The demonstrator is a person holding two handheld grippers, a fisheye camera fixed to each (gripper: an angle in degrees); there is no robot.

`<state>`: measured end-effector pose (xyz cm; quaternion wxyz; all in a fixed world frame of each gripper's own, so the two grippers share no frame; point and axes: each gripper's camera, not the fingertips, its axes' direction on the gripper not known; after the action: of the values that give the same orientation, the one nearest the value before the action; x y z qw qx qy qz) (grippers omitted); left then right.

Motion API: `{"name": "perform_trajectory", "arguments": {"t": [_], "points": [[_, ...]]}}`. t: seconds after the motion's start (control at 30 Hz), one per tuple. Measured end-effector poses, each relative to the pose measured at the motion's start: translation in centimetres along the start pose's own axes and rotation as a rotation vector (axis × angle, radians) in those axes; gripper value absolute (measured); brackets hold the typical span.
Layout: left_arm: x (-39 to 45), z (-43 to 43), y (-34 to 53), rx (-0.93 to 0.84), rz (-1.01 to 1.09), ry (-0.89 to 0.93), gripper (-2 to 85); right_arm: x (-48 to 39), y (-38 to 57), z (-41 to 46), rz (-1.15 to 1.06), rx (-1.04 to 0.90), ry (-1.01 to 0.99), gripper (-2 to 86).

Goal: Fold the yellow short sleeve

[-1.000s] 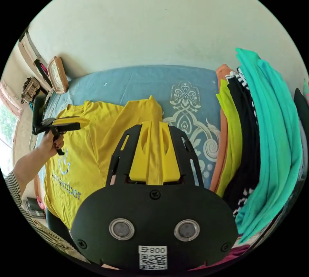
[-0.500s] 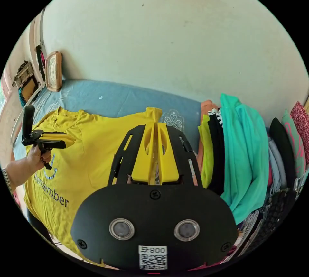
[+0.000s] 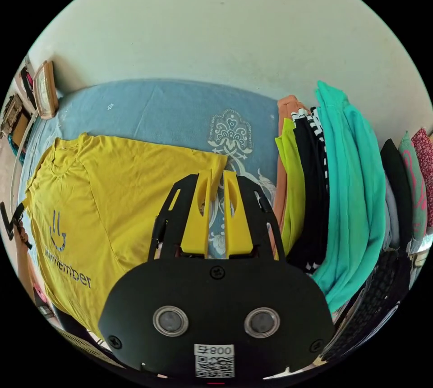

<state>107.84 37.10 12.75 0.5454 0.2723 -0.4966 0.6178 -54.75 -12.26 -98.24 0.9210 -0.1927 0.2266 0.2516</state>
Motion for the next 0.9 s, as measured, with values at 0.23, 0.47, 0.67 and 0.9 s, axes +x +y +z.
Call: {"name": "perform_trajectory", "arguments": {"t": [0.23,0.47,0.67,0.9], "points": [[-11.8,-4.4,-1.0,-0.018,-0.169,-0.233,6.2,-6.9,2.1,-1.1,-0.095,-0.028,-0.048,2.5],[-12.2,-5.8,-0.8,-0.078,0.043,-0.398,6.2,-13.6,3.2,-2.1,-0.153,-0.040,-0.153,1.3],[-14.1,-7.1,1.2,-0.148,0.182,-0.548,7.0,-23.5,5.0,-2.5,-0.327,-0.052,-0.292,2.1],[-17.8,-10.5,1.9,-0.103,0.177,-0.500,2.7,-29.1,6.9,0.1,-0.357,-0.130,-0.241,0.7]]}}
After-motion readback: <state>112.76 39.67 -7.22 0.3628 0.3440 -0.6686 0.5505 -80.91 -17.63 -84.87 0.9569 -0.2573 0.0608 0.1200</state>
